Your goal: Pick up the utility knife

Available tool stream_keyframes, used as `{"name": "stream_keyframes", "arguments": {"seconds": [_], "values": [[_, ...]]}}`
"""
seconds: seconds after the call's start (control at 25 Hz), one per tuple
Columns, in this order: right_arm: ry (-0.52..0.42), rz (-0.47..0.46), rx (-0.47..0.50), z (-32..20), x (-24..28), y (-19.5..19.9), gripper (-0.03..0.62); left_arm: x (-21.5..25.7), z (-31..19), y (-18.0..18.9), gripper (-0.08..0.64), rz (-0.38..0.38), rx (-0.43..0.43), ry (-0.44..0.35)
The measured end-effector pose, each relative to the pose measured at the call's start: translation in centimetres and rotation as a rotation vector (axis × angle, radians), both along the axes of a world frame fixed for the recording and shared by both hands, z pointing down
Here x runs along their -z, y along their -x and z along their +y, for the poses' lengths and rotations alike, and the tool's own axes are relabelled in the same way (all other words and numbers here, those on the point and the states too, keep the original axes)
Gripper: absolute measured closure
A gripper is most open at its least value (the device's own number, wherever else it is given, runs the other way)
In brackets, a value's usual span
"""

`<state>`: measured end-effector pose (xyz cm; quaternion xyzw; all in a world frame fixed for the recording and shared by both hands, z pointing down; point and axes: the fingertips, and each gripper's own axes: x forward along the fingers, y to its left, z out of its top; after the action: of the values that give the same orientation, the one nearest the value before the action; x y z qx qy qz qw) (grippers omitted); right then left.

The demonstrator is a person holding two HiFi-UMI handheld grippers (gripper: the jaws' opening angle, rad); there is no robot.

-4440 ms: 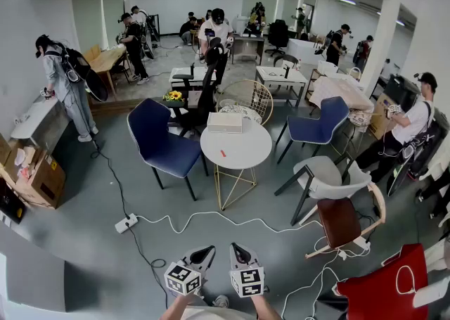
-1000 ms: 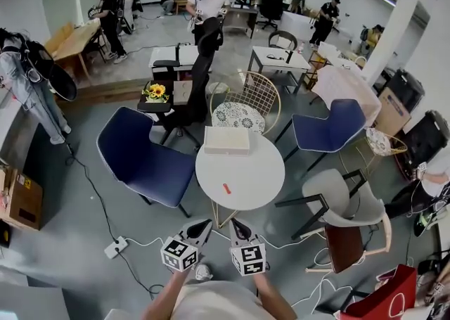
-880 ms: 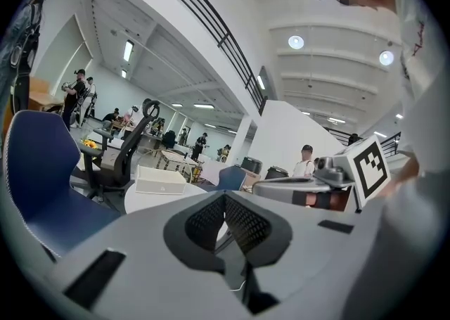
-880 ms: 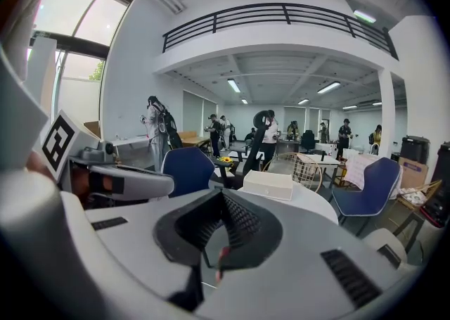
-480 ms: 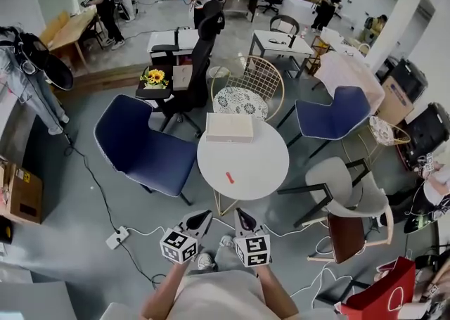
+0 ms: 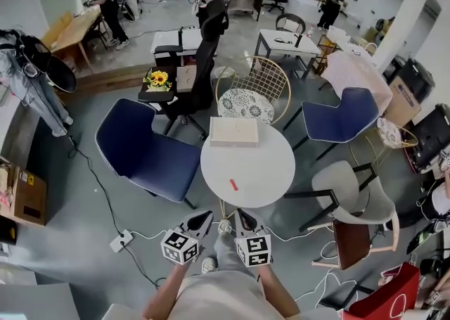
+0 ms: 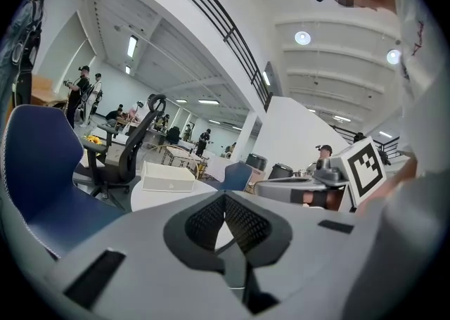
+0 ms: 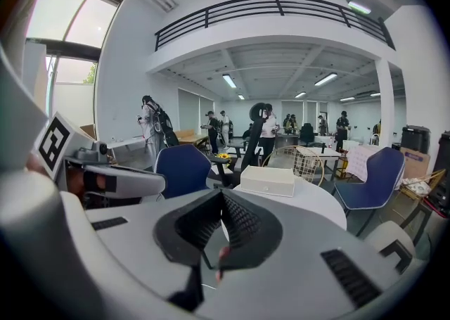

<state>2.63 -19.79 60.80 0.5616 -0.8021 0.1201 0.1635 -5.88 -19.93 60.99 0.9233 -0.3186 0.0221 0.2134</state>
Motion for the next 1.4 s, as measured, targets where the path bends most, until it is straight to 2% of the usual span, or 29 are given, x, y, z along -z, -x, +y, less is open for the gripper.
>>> {"name": "stream_keyframes", "arguments": {"seconds": [0.56, 0.76, 1.04, 1.4], "values": [[0.011, -0.039, 0.015, -10.5, -0.3, -3.4, 0.575, 0.3, -9.8, -3.5, 0.548, -0.032, 0.013, 0.003], [0.007, -0.049, 0.031, -13.4, -0.6, -4.0, 0.575, 0.3, -12.1, -3.5, 0.548, -0.045, 0.042, 0.001], [0.042, -0.053, 0.027, -14.1, -2.0, -4.6, 0.575, -0.9, -12.9, -3.9, 0.548, -0.056, 0.041, 0.031], [0.167, -0.053, 0.017, -11.5, -6.8, -4.7, 0.575, -4.2, -11.7, -4.6, 0.548, -0.061, 0.022, 0.116]]}}
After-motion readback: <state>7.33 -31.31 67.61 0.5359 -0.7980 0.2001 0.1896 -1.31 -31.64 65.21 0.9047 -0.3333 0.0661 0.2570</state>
